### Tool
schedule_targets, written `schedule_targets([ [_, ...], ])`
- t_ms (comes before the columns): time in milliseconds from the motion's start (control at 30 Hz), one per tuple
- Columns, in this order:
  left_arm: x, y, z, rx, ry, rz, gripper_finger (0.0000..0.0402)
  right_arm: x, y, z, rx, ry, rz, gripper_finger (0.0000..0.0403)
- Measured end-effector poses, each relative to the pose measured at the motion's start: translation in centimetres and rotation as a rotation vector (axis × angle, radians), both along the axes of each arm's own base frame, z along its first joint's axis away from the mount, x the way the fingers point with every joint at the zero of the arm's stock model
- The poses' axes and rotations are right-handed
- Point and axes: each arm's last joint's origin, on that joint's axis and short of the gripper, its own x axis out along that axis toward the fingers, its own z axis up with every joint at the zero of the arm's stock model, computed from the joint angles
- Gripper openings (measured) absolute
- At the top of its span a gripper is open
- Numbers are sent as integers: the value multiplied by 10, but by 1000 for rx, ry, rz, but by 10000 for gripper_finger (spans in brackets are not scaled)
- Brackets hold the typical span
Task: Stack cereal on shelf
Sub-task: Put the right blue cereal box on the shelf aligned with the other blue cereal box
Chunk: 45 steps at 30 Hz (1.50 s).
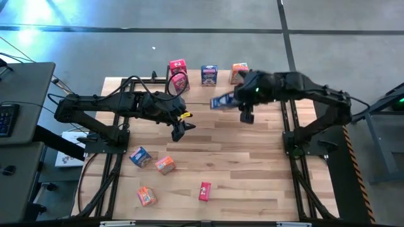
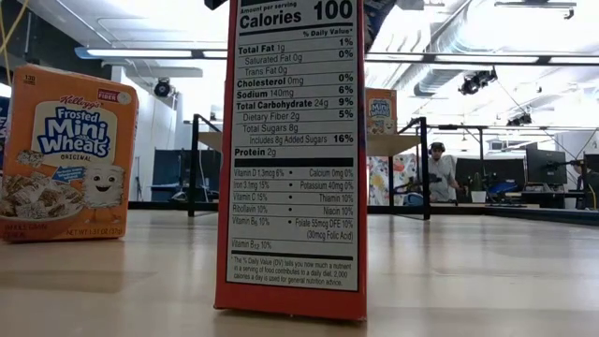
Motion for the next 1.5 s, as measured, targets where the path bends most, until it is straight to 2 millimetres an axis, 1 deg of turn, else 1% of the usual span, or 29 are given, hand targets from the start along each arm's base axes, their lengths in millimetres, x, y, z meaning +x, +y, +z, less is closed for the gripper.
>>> schedule_targets([
  [133,0,0,0,0,0,0,246,-2,-12,17,-37,-91,24,126],
  [367,0,0,0,-1,0,1,246,-4,-26,45,-158,-246,59,126],
  [500,0,0,0,-1,0,2,246,-4,-33,54,-233,-309,69,126],
  [633,0,0,0,-2,0,2,246,-1,-41,58,-268,-342,60,126],
  [800,0,0,0,-2,1,3,246,9,-52,49,-219,-330,99,126],
  [967,0,0,0,-1,1,2,246,22,-65,37,-202,-282,79,126],
  [1267,0,0,0,0,1,1,246,45,-85,1,-136,-104,52,126],
  [1500,0,0,0,0,1,1,246,60,-92,-26,-106,45,63,126],
])
